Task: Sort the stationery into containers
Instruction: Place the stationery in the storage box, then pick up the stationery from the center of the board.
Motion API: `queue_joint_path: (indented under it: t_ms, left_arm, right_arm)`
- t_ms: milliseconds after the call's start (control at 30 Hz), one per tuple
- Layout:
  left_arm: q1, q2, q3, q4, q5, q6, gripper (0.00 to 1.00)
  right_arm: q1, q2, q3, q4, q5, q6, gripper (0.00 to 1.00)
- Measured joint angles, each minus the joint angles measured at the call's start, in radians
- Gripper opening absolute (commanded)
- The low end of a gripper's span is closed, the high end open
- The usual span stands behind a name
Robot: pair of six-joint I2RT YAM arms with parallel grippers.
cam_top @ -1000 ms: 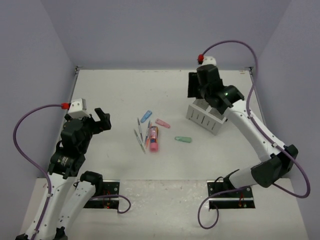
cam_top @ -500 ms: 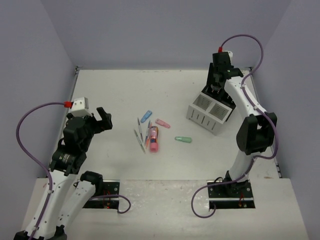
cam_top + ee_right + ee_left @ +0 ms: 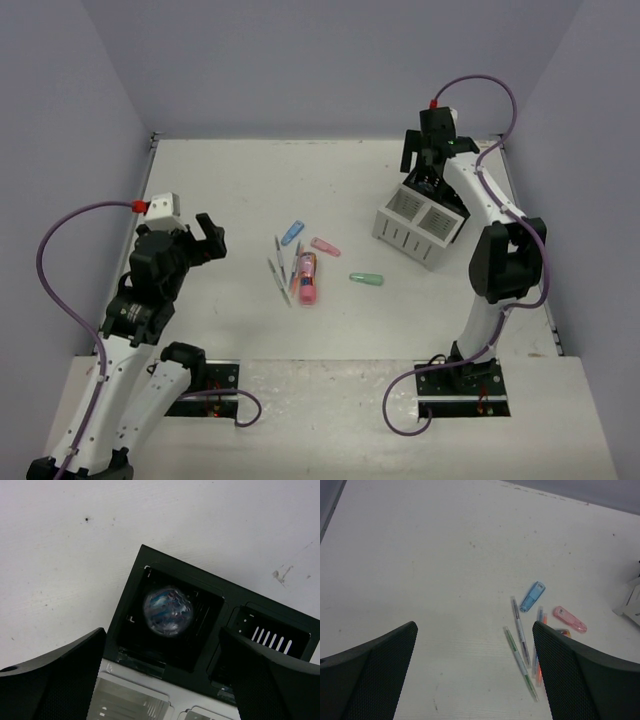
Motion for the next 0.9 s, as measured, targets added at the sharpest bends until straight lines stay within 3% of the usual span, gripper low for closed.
queue_joint_path:
  t_ms: [300, 567, 733, 900]
  left_arm:
    - [0.002, 0.081, 0.000, 0.010, 0.000, -0.039, 1.00]
    - [-0.008, 0.318, -0.006, 0.051, 0.072, -0.210, 1.00]
    - [-0.148, 0.574, -0.006, 0.083, 0.020, -0.333, 1.00]
    - [-0.309, 0.659, -0.006, 0.092, -0.042, -0.441, 1.00]
  right_arm:
    - [0.016, -0.027, 0.019, -0.048, 0.003, 0.006, 0.99]
    - [0.256, -0.369, -0.161, -0.017, -0.060, 0.033, 0.98]
    - [0.308, -0.562, -0.297, 0.007, -0.091, 0.063, 0.98]
    - [0.302, -0.641, -0.466, 0.028, -0.094, 0.094, 0.99]
